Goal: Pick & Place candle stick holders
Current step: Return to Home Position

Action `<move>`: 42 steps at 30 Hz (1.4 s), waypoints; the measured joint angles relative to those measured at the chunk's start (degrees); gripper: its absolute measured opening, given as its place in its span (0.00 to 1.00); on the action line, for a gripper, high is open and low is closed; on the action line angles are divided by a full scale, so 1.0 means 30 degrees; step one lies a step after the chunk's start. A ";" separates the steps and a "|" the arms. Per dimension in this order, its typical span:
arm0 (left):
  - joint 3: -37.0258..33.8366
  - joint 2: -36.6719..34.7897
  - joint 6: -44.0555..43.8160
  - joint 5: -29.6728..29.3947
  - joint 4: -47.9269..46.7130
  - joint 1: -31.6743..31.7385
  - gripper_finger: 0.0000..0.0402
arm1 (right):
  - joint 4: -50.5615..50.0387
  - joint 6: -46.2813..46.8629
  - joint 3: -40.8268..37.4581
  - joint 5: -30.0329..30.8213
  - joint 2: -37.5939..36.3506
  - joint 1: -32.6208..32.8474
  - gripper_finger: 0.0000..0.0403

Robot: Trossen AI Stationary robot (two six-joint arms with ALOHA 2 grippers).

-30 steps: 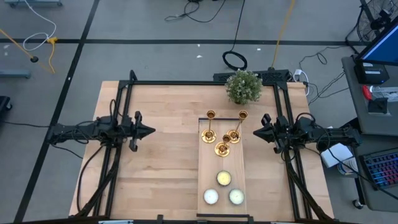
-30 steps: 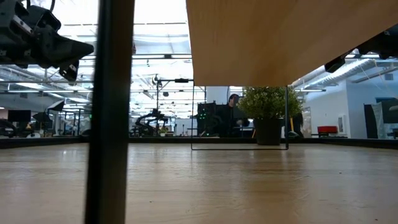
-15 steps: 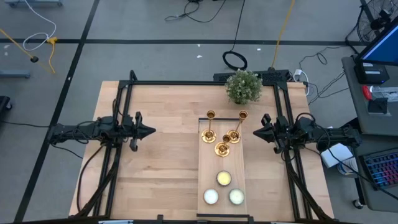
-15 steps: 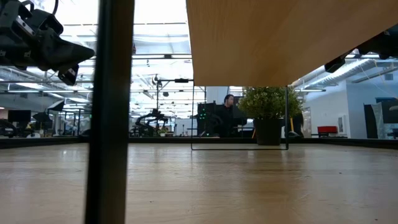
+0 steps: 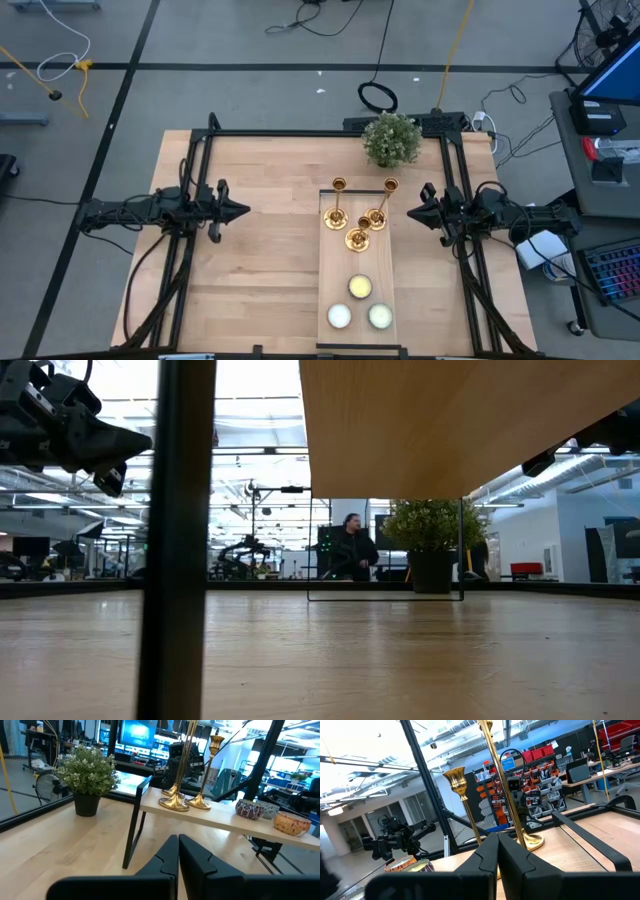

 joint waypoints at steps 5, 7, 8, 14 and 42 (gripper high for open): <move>0.0000 0.0000 0.0000 0.0000 0.0070 0.0005 0.01 | -0.0004 0.0002 0.0005 0.0000 0.0000 0.0005 0.01; 0.0000 0.0000 0.0000 0.0000 0.0104 0.0004 0.02 | -0.0007 0.0000 0.0000 0.0000 0.0000 0.0003 0.01; 0.0000 0.0000 0.0000 0.0000 0.0104 0.0002 0.03 | -0.0007 0.0006 0.0003 0.0000 0.0000 0.0006 0.01; 0.0000 0.0000 0.0007 0.0007 0.0119 0.0000 0.08 | -0.0007 0.0000 0.0000 0.0000 0.0000 0.0007 0.01; 0.0029 0.0000 0.0015 0.0000 0.0148 0.0002 0.08 | -0.0007 0.0004 0.0004 0.0000 0.0000 0.0007 0.01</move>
